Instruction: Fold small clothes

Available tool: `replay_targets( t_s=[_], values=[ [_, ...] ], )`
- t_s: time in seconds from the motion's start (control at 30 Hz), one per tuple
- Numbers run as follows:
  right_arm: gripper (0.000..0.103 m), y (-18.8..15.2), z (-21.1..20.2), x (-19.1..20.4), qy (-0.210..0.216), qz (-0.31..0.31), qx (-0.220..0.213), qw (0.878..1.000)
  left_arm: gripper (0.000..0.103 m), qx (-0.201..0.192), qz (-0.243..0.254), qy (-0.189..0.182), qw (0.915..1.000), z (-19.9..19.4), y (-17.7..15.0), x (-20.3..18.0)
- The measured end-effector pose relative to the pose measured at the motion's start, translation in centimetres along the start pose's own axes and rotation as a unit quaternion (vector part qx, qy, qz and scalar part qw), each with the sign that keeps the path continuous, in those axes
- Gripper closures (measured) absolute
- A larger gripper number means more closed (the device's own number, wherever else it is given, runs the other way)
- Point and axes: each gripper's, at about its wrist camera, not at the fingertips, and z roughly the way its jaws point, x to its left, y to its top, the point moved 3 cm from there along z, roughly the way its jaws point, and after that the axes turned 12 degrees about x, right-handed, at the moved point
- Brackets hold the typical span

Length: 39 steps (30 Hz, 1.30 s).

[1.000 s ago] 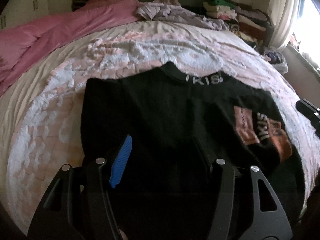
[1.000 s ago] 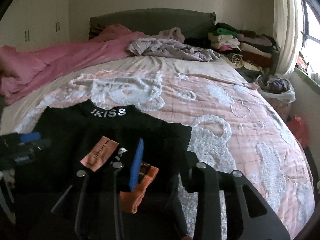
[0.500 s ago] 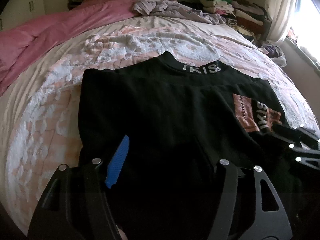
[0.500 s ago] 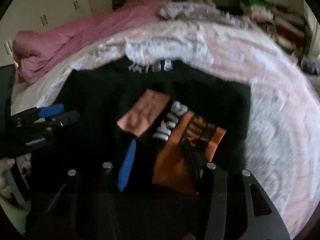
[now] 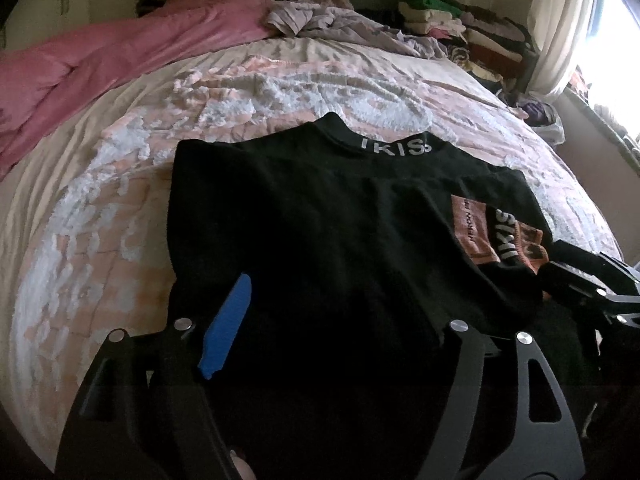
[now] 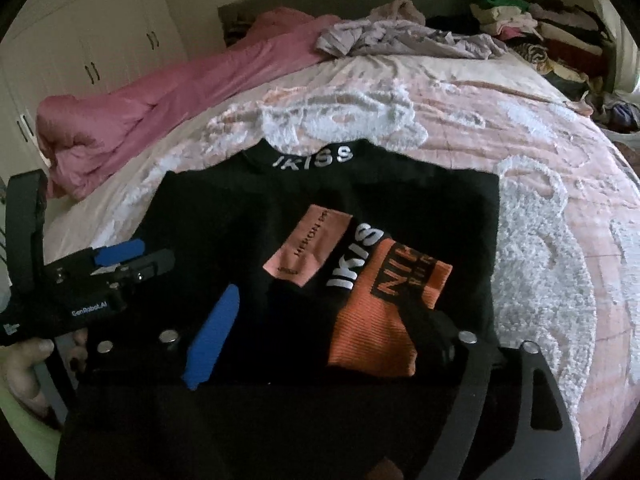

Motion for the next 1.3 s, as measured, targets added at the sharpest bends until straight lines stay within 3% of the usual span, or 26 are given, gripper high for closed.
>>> replay_targets(
  t_s=[0.17,0.33,0.83,1.3],
  values=[
    [0.005,0.1,-1.3,0.0,-0.006,0.008,-0.018,1.0,0.024,-0.005,-0.007,0.0,1.0,-1.1,0.0,0.3],
    [0.005,0.0,-2.5,-0.4,-0.013,0.019,-0.032,0.999,0.01,-0.012,-0.009,0.002,0.9999,-2.4,-0.2,0.3],
    [0.005,-1.2,-8.4,0.4,0.005,0.023,-0.09,0.996,0.01,-0.045,-0.01,0.003,0.9989,-7.0,-1.6,0.9],
    [0.005,-5.8,-12.5,0.1,-0.008,0.033,-0.11,0.993,0.01,-0.072,-0.025,0.006,0.997,-10.7,-3.5,3.4]
  ],
)
